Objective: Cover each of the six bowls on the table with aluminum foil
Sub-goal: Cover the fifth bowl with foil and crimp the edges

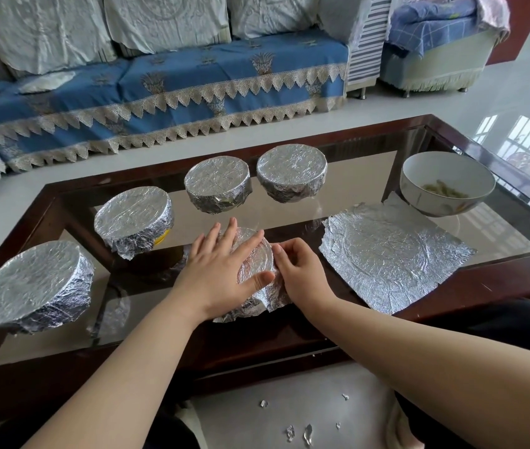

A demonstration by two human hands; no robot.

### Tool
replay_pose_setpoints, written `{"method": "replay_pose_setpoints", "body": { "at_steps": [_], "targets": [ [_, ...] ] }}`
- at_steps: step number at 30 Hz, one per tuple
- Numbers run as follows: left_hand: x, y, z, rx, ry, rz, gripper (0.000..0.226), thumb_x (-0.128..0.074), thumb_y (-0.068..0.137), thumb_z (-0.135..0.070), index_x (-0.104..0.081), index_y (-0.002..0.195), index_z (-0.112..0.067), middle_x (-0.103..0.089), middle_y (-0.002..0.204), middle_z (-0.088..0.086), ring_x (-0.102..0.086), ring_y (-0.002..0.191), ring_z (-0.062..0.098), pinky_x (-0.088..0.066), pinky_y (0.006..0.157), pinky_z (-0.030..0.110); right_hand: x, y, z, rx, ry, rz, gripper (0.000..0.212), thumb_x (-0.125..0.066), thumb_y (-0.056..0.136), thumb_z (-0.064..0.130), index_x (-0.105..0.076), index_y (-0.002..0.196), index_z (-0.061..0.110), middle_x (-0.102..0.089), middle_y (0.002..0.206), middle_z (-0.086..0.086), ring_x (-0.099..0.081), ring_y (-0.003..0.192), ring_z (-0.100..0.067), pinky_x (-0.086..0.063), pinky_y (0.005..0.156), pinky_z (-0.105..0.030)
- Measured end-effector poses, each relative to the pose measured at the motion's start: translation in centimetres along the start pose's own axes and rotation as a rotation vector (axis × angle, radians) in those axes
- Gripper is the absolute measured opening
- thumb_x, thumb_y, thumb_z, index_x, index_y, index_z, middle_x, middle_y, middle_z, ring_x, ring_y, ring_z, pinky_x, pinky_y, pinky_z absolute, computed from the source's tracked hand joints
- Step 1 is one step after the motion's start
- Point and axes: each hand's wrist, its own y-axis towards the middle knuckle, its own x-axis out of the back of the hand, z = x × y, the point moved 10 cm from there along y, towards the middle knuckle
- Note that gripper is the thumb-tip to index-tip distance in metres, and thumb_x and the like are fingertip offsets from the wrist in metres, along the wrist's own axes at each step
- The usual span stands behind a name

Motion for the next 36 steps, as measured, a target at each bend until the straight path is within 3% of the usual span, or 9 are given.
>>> {"method": "replay_pose_setpoints", "body": {
  "at_steps": [7, 12, 16, 18, 21, 24, 29, 33, 36],
  "targets": [
    [0.3, 0.0, -0.1, 0.013, 0.009, -0.017, 0.094, 0.005, 0.064, -0.092, 0.009, 0.150, -0.055, 0.016, 0.166, 0.000, 0.013, 0.153, 0.025, 0.006, 0.121, 0.045, -0.1, 0.1, -0.6, -0.073, 0.000, -0.074, 0.015, -0.055, 0.097, 0.026, -0.059, 0.089, 0.015, -0.054, 0.066, 0.007, -0.047, 0.048, 0.004, -0.040, 0.056, -0.015],
    [0.3, -0.1, 0.0, 0.019, 0.000, -0.039, 0.102, 0.014, 0.058, -0.096, 0.006, 0.151, -0.055, 0.014, 0.166, 0.000, 0.010, 0.153, 0.025, 0.003, 0.121, 0.046, -0.3, -0.1, -1.2, -0.137, 0.161, -0.151, 0.010, -0.058, 0.096, 0.022, -0.061, 0.104, 0.017, -0.058, 0.080, 0.008, -0.052, 0.063, 0.000, -0.048, 0.063, -0.022],
    [0.4, -0.1, 0.0, 0.024, -0.008, -0.042, 0.098, 0.008, 0.062, -0.094, 0.005, 0.152, -0.054, 0.013, 0.166, 0.001, 0.010, 0.153, 0.026, 0.003, 0.121, 0.047, -0.3, -0.1, -1.7, -0.160, 0.180, -0.184, 0.009, -0.058, 0.095, 0.018, -0.063, 0.103, 0.019, -0.063, 0.089, 0.007, -0.055, 0.067, 0.002, -0.045, 0.062, -0.013],
    [0.4, -0.1, 0.0, 0.029, -0.003, -0.049, 0.096, 0.005, 0.064, -0.092, 0.004, 0.152, -0.054, 0.012, 0.166, 0.001, 0.009, 0.153, 0.026, 0.002, 0.121, 0.048, -0.4, 0.0, -2.0, -0.164, 0.163, -0.189, 0.009, -0.057, 0.095, 0.016, -0.064, 0.100, 0.019, -0.062, 0.089, 0.006, -0.054, 0.066, 0.002, -0.045, 0.064, -0.014],
    [0.4, -0.1, 0.1, 0.038, 0.013, -0.045, 0.095, 0.005, 0.064, -0.091, 0.006, 0.152, -0.053, 0.013, 0.166, 0.001, 0.009, 0.153, 0.025, 0.001, 0.121, 0.047, -0.5, 0.2, -2.1, -0.179, 0.173, -0.189, 0.008, -0.059, 0.094, 0.015, -0.064, 0.098, 0.020, -0.062, 0.086, 0.004, -0.056, 0.070, -0.007, -0.051, 0.072, -0.027],
    [0.3, -0.1, 0.2, 0.048, 0.012, -0.046, 0.096, 0.006, 0.064, -0.091, 0.006, 0.152, -0.053, 0.012, 0.167, 0.001, 0.009, 0.153, 0.025, 0.001, 0.121, 0.048, -0.1, 0.2, -1.6, -0.156, 0.137, -0.201, 0.011, -0.063, 0.092, 0.016, -0.063, 0.102, 0.021, -0.062, 0.081, 0.005, -0.056, 0.065, -0.004, -0.048, 0.067, -0.021],
    [0.4, 0.0, 0.3, 0.078, 0.005, -0.055, 0.099, 0.006, 0.063, -0.092, 0.004, 0.153, -0.052, 0.011, 0.167, 0.002, 0.007, 0.153, 0.027, -0.001, 0.122, 0.049, 0.2, -0.2, -0.5, -0.099, 0.012, -0.147, 0.016, -0.051, 0.100, 0.023, -0.063, 0.109, 0.027, -0.065, 0.083, 0.016, -0.061, 0.075, 0.005, -0.046, 0.072, -0.012],
    [0.4, 0.0, 0.4, 0.099, -0.005, -0.059, 0.096, 0.008, 0.066, -0.090, 0.003, 0.154, -0.052, 0.009, 0.167, 0.002, 0.006, 0.153, 0.027, -0.001, 0.123, 0.051, 0.0, -1.5, 0.4, -0.030, -0.038, -0.072, 0.022, -0.039, 0.103, 0.027, -0.057, 0.116, 0.024, -0.062, 0.087, 0.021, -0.063, 0.096, 0.002, -0.047, 0.088, -0.019],
    [0.4, -0.1, 0.5, 0.113, -0.019, -0.078, 0.089, 0.010, 0.071, -0.084, 0.001, 0.154, -0.052, 0.006, 0.167, 0.002, 0.004, 0.153, 0.028, -0.001, 0.121, 0.050, -0.5, -2.4, 0.7, 0.038, -0.156, -0.008, 0.019, -0.040, 0.103, 0.030, -0.054, 0.112, 0.023, -0.063, 0.082, 0.014, -0.061, 0.078, 0.002, -0.046, 0.076, -0.026]
  ]
}}
